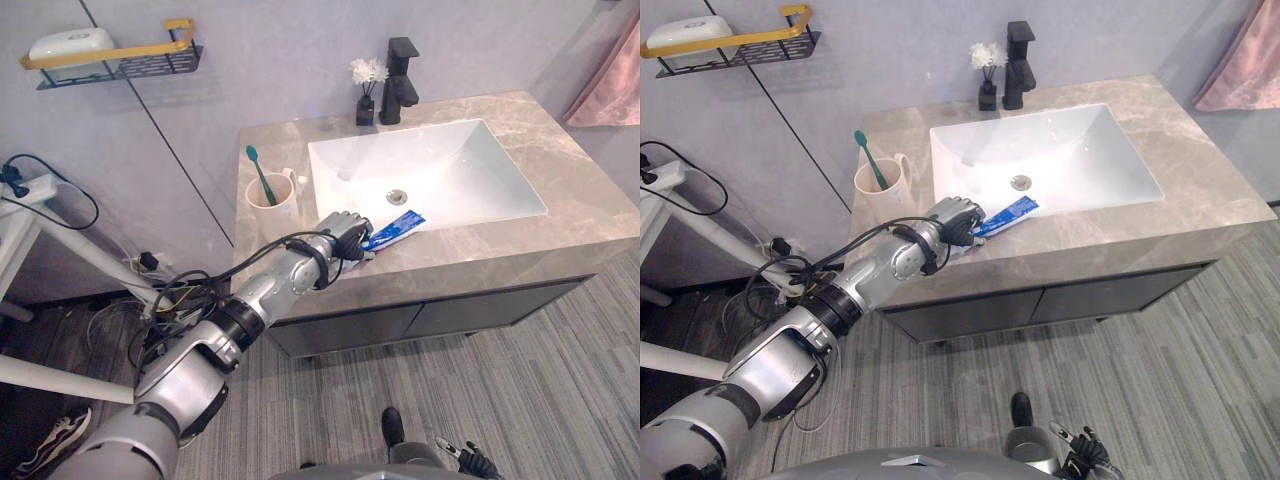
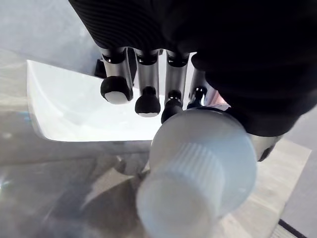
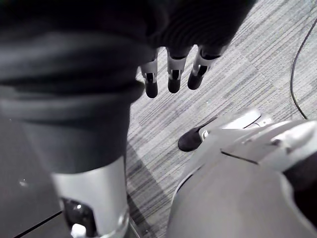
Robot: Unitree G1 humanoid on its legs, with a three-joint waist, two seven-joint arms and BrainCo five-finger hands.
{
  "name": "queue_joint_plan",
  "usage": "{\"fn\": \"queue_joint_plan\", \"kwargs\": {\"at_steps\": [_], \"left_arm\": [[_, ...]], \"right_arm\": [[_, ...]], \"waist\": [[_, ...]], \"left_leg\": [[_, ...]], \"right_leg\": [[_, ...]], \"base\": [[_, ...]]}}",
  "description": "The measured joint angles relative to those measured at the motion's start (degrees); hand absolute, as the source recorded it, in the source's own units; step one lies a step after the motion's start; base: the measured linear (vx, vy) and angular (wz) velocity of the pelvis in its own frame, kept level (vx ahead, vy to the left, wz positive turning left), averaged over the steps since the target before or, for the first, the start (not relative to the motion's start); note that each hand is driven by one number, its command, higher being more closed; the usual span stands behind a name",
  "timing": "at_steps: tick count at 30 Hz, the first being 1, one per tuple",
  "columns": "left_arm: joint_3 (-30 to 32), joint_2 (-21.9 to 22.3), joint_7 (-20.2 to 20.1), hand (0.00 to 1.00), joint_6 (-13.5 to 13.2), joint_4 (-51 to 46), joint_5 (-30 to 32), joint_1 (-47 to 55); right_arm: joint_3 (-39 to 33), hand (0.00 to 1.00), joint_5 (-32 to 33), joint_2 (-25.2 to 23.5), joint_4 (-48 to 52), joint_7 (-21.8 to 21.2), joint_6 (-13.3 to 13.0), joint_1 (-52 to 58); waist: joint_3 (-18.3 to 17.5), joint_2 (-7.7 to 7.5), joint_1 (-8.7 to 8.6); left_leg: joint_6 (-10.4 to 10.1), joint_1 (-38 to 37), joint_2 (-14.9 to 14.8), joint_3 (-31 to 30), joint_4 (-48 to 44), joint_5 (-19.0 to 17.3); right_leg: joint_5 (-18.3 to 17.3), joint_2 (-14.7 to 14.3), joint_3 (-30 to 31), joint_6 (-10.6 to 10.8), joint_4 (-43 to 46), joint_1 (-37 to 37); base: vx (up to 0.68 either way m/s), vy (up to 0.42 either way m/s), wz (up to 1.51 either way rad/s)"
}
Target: Organize washtable
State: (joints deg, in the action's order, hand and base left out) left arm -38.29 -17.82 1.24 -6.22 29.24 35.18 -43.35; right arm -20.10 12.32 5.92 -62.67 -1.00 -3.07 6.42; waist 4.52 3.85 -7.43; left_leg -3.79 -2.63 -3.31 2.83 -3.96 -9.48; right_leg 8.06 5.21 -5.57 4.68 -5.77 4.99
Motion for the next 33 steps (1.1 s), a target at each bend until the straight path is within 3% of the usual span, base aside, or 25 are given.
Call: {"fn": "queue_joint_plan", "kwargs": {"at_steps": [14, 16, 19, 22, 27, 33], "left_arm": [[-1.1, 1.2, 0.5, 1.0, -0.1, 0.0, 0.2, 0.1], [-1.1, 1.0, 0.3, 1.0, 0.2, -1.8, 0.2, 0.8], [-1.8, -0.4, 0.1, 1.0, 0.6, -10.8, 0.1, 3.8], [-1.9, -0.4, 0.3, 1.0, -0.6, -17.6, 0.1, 5.6], [0.8, -0.2, 0.8, 1.0, -2.4, -28.8, 0.1, 7.3], [4.4, -3.5, 1.8, 1.0, -5.5, -37.8, 0.1, 10.9]], "right_arm": [[0.0, 0.0, 0.2, 0.0, 0.0, 0.2, 0.0, 0.0], [0.3, 0.0, 2.6, -0.2, 1.0, 0.5, 0.0, 0.3], [2.6, 0.0, 6.9, -1.2, 9.9, 0.4, -0.5, 3.6], [4.9, 0.0, 9.1, -1.4, 21.0, -0.7, -0.7, 7.1], [7.3, 0.0, 9.3, -1.3, 39.3, -3.7, -1.1, 10.8], [14.6, 0.0, 20.3, 0.4, 57.8, -10.5, -1.7, 13.5]], "waist": [[0.1, -0.09, 0.01], [0.1, -0.09, 0.06], [0.0, -0.15, 0.29], [-0.1, -0.41, 0.58], [-0.6, -1.25, 1.43], [-1.8, -2.74, 2.34]], "left_leg": [[0.0, -0.2, 0.0, -0.1, 0.0, 0.0], [0.0, -0.1, 0.0, -0.1, 0.0, 0.0], [0.1, 0.4, 0.0, 0.0, -0.2, 0.0], [0.1, 0.4, 0.2, 0.2, -0.2, 0.0], [0.1, 0.4, 0.3, 1.5, -0.3, 0.1], [0.9, 0.7, 0.2, 2.5, -2.2, -0.5]], "right_leg": [[0.0, 0.0, -0.1, 0.0, 0.0, -0.2], [0.0, 0.0, 0.0, 0.0, 0.0, -0.2], [0.0, 0.1, 0.1, 0.0, 0.0, 0.2], [0.0, 0.1, 0.4, 0.0, 0.1, 0.3], [0.5, -0.1, 2.2, -0.1, 0.2, 1.0], [1.4, -0.7, 3.2, -0.2, 0.3, 0.9]], "base": [[0.0, 0.0, 0.0], [0.0, 0.0, 0.0], [0.0, 0.0, 0.0], [0.0, 0.002, -0.02], [0.0, 0.003, -0.15], [-0.04, -0.004, -0.09]]}}
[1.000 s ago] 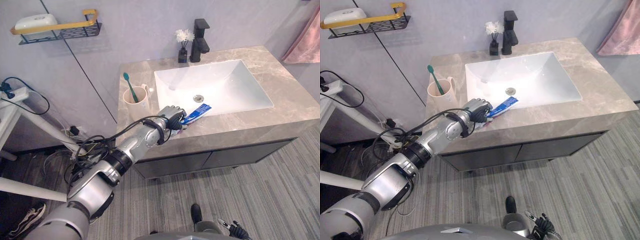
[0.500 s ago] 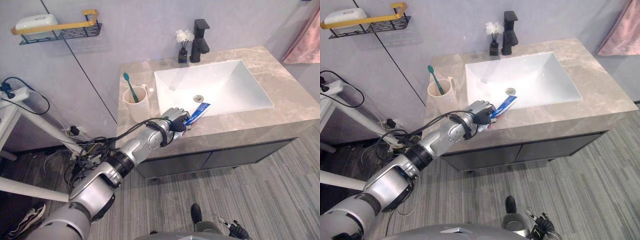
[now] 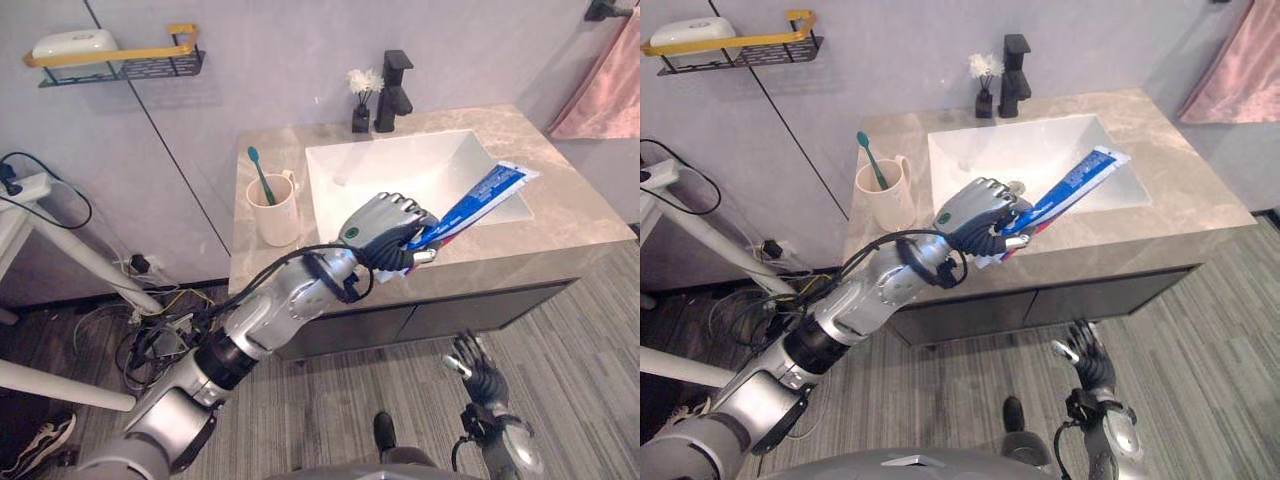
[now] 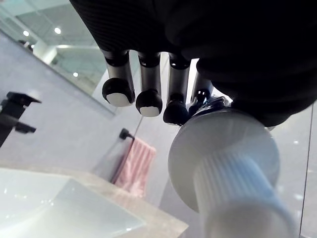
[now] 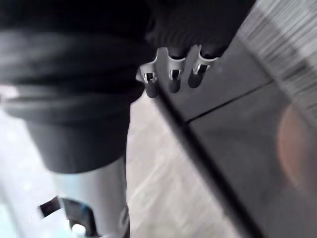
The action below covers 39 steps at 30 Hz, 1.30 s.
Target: Organize washtable
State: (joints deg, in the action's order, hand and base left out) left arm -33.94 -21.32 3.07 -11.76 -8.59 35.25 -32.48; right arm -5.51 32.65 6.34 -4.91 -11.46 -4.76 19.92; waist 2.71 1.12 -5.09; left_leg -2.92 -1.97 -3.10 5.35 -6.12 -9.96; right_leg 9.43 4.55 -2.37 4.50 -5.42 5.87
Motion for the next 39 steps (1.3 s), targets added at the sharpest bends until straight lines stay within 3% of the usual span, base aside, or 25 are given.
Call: {"fn": "queue_joint_plan", "kwargs": {"at_steps": [6, 12, 15, 21, 33, 39], "left_arm": [[4.8, -6.7, 0.1, 1.0, -1.9, -7.0, 0.0, 3.3], [10.3, -11.1, 0.5, 1.0, -2.4, -9.6, 0.2, 10.5], [13.3, -11.6, 1.1, 1.0, -2.2, -9.6, 1.4, 11.7], [16.3, -13.0, 2.8, 1.0, -2.1, -9.6, 1.8, 14.8], [15.3, -12.3, 2.8, 1.0, -2.7, -13.6, 1.7, 18.7], [10.6, -11.6, 3.1, 1.0, -3.4, -14.1, 1.6, 18.7]], "right_arm": [[10.6, 0.0, 11.3, 4.1, 14.3, -6.4, 1.1, 1.1], [12.0, 0.0, 20.3, 8.7, 19.8, -7.9, 1.3, -1.6], [12.6, 0.0, 22.4, 9.5, 22.4, -7.8, 1.3, -2.8], [13.1, 0.0, 25.0, 10.8, 23.5, -7.0, 1.1, -6.9], [16.1, 0.0, 27.9, 11.1, 23.2, -3.6, -0.7, -12.2], [18.2, 0.0, 29.4, 11.0, 20.0, -2.6, -1.2, -14.7]], "waist": [[-0.3, -0.14, 2.46], [-2.6, -0.31, 2.84], [-3.1, -0.44, 3.83], [-3.6, -0.75, 4.23], [-4.0, -0.47, 4.51], [-4.7, -0.74, 4.65]], "left_leg": [[0.0, 1.6, -0.1, 0.0, -2.5, -0.9], [-0.3, 2.6, -0.3, -1.3, -3.3, -0.7], [-0.3, 2.5, -0.3, -1.4, -3.6, -0.7], [-0.2, 2.5, -0.2, -1.7, -4.3, -0.8], [-0.3, 2.7, -0.3, -2.2, -4.3, -0.9], [-0.3, 2.7, -0.3, -3.2, -5.0, -0.9]], "right_leg": [[0.0, 0.0, -0.1, 0.4, -0.3, 0.0], [0.1, -0.1, -1.3, -0.1, -0.2, -0.1], [0.5, -0.1, -1.4, -0.4, 0.0, -0.1], [0.7, 0.1, -1.5, -0.5, -0.1, -0.6], [0.3, 0.0, -2.0, -0.7, -0.3, -0.9], [0.4, 0.2, -3.2, -0.7, -0.2, -1.2]], "base": [[-0.09, -0.003, 0.0], [-0.01, -0.016, 0.1], [0.02, -0.003, 0.02], [-0.01, 0.004, 0.03], [-0.01, 0.001, 0.01], [0.02, -0.004, 0.09]]}}
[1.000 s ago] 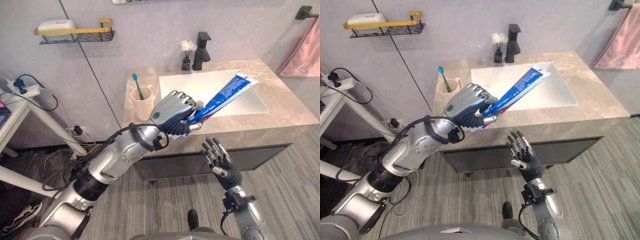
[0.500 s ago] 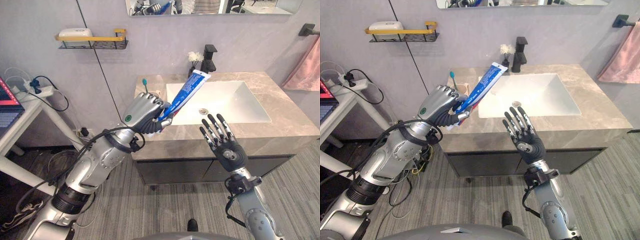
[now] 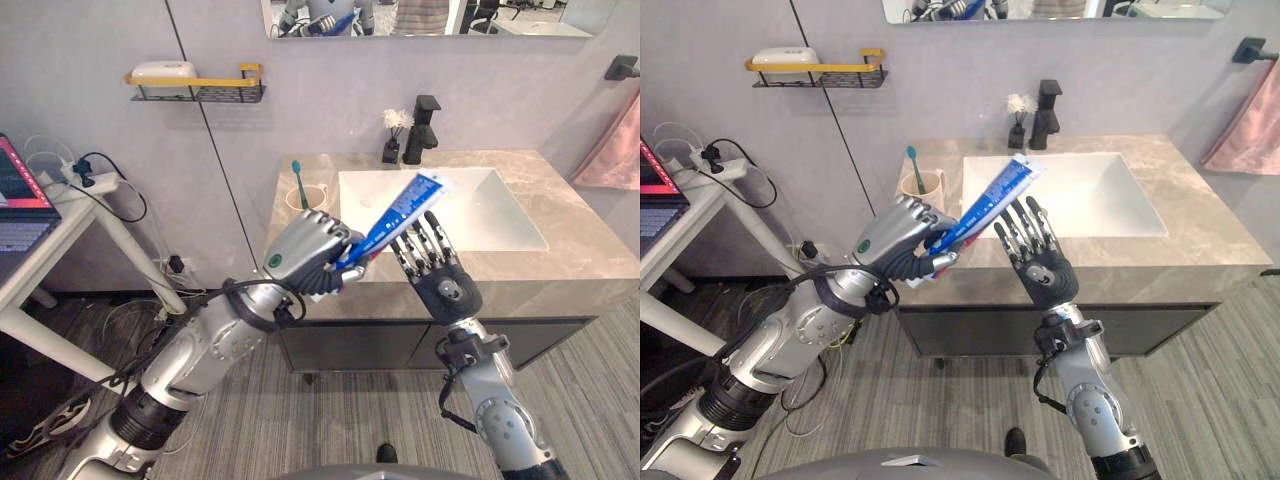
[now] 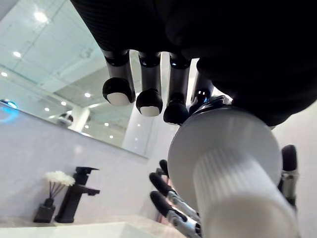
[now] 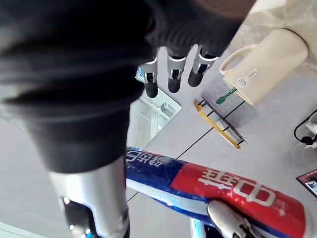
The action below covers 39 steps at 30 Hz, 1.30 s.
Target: Organize washtable
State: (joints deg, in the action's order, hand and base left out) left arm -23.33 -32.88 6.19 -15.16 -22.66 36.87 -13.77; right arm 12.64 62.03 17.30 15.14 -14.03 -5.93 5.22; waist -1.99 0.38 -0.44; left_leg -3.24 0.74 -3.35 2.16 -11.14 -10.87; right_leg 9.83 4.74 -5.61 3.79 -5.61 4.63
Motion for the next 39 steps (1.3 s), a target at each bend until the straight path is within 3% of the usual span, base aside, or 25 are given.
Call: {"fn": "queue_joint_plan", "kwargs": {"at_steps": [20, 29, 39], "left_arm": [[-10.0, 4.7, -0.1, 1.0, -0.4, 0.9, -1.7, -2.4], [-12.9, 6.8, -0.4, 1.0, -0.2, 5.3, -2.8, -4.9], [-15.2, 10.1, -0.1, 1.0, -0.1, 12.6, -2.8, -6.5]], "right_arm": [[4.0, 0.0, 2.2, -0.4, -2.3, 0.4, -0.1, -2.0], [5.0, 0.0, 4.3, -0.3, -2.3, 0.6, -0.4, -2.1], [4.8, 0.0, 4.3, -0.3, -2.3, 0.6, -1.0, -2.8]], "waist": [[-1.2, 0.25, 0.42], [-1.8, -0.65, 0.66], [-1.8, -0.65, 0.66]], "left_leg": [[-0.3, 0.5, -0.1, -1.2, 0.4, 0.2], [-0.3, 0.7, -0.1, -1.2, 0.4, 0.2], [-0.3, 0.9, -0.1, -1.1, 0.5, 0.2]], "right_leg": [[-0.6, 0.0, -1.3, -0.3, -0.1, -0.5], [-0.6, 0.1, -1.3, -0.3, -0.1, -0.4], [-0.6, 0.0, -1.0, -0.3, -0.1, 0.0]], "base": [[-0.01, -0.002, 0.03], [0.0, 0.0, 0.0], [0.0, 0.0, 0.0]]}}
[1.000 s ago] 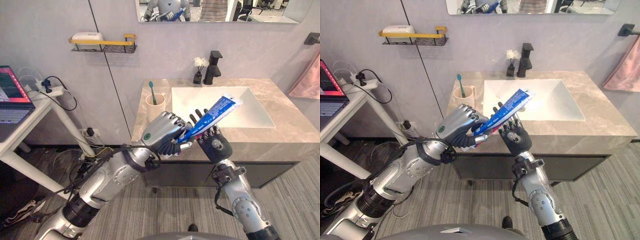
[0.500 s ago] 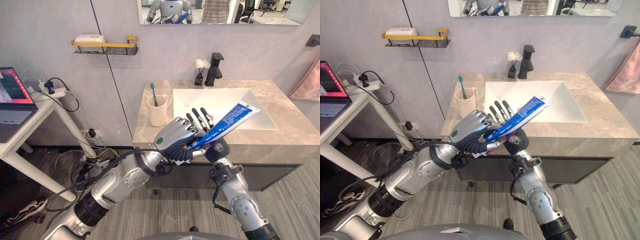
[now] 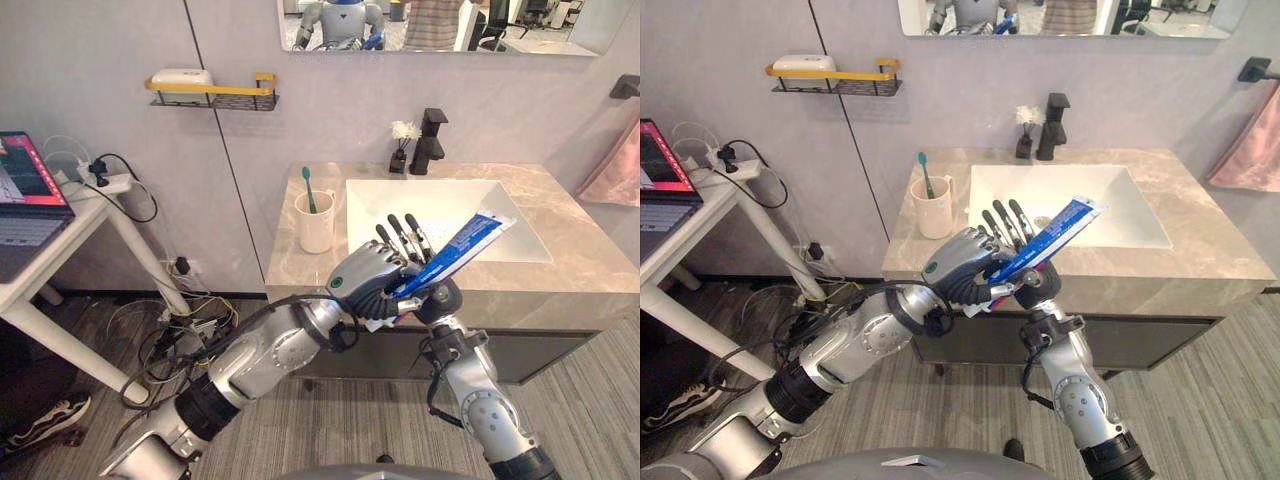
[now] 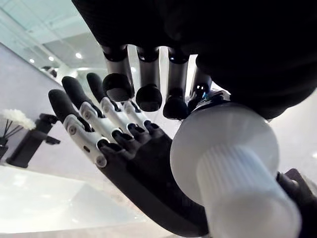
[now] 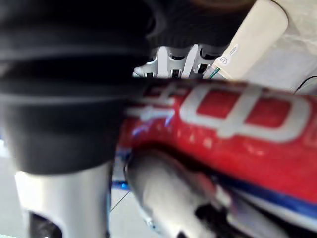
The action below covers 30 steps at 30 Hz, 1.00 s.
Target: Organize washtable
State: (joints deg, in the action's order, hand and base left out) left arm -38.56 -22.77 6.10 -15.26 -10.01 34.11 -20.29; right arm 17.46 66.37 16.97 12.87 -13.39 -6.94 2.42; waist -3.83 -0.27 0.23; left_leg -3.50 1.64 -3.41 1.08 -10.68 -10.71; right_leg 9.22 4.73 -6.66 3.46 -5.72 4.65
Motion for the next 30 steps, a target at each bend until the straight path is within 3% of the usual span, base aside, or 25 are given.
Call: {"fn": "queue_joint_plan", "kwargs": {"at_steps": [8, 9, 30], "left_arm": [[0.3, 0.4, 0.2, 1.0, 0.0, 1.7, 0.0, 0.0], [0.4, 0.5, 0.2, 1.0, -0.1, 2.2, 0.0, 0.0], [0.1, 2.6, 0.9, 1.0, -0.8, 4.8, 0.1, 2.3]], "right_arm": [[-0.1, 0.0, 0.0, 0.0, 0.2, 0.6, 0.0, -1.0], [-0.1, 1.0, 0.0, 0.0, 0.3, 0.8, 0.0, -1.0], [-0.4, 1.0, -0.1, -0.3, 0.6, 3.6, 0.1, -1.0]], "waist": [[0.0, -0.02, 0.12], [0.0, -0.02, 0.14], [0.8, -0.47, 0.19]], "left_leg": [[0.0, -0.1, 0.0, 0.0, 0.0, 0.0], [0.0, -0.1, 0.0, 0.1, 0.0, 0.0], [0.0, -0.1, 0.0, 0.4, 0.5, 0.0]], "right_leg": [[0.4, -0.1, 0.2, 0.0, 0.0, 0.3], [0.4, 0.0, 0.3, 0.1, 0.0, 0.2], [0.3, -0.2, 1.0, 0.0, 0.0, 0.3]], "base": [[0.0, 0.0, 0.0], [0.0, 0.0, 0.0], [0.0, 0.001, 0.0]]}}
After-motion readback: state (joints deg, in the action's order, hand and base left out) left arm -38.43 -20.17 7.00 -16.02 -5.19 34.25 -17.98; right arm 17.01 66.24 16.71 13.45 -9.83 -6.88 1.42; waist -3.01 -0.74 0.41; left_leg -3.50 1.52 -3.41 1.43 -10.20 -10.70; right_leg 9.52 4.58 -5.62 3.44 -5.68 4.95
